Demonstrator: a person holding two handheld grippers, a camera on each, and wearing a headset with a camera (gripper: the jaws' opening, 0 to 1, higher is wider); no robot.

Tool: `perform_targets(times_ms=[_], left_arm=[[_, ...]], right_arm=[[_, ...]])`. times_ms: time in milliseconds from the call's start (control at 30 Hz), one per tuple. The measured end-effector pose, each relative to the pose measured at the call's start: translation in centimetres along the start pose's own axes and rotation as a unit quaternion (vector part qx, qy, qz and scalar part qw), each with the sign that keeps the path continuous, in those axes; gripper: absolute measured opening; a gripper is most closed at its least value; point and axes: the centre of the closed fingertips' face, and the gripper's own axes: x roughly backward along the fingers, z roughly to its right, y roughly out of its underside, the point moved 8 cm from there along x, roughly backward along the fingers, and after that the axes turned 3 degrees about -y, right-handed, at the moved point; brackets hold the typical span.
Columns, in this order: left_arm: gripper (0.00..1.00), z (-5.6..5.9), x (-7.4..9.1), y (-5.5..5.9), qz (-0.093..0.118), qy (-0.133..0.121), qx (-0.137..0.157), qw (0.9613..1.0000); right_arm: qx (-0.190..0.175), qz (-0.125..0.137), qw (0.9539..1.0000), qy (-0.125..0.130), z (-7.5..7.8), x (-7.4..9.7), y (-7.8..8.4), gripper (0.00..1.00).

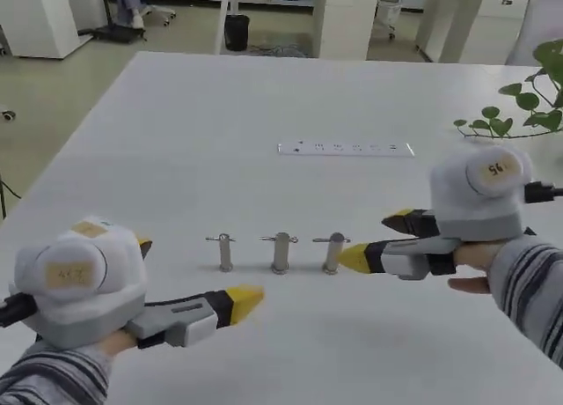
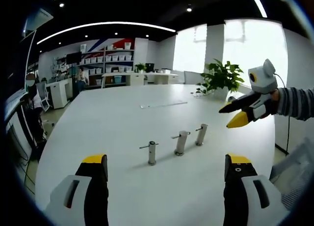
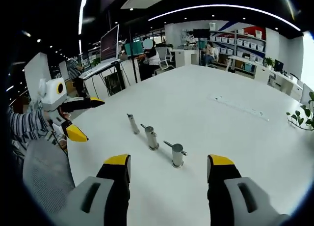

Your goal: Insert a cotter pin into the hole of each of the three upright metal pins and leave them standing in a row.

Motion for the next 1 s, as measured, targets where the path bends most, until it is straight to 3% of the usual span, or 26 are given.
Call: perform_targets(times_ms=[200, 367, 467, 700, 1000], left_arm=[[0.99, 0.4, 0.3, -0.3, 0.002, 0.002, 0.005, 1.0], [0.99, 0.6, 0.9, 0.0, -0.016, 0.006, 0.018, 0.9997], [0.99, 0.9, 1.5, 0.1, -0.023, 0.009, 0.008, 0.9997], [0.99, 1.0, 1.5, 0.5, -0.042, 0.014, -0.004, 0.999], [0.99, 0.6, 1.6, 0.1, -0.036, 0.01, 0.0, 0.9993]], right_arm=[[-0.021, 0.029, 0.9993, 0.012, -1.2, 0.1, 0.6, 0.71], [-0.022, 0.037, 0.999, 0.013, -2.6, 0.4, 0.9, 0.75], [-0.022, 0.039, 0.9989, 0.007, -3.3, 0.6, 1.2, 0.77], [-0.025, 0.038, 0.9988, 0.015, -3.6, 0.8, 1.9, 0.81], [-0.023, 0.041, 0.9988, 0.012, -3.9, 0.9, 2.1, 0.81]])
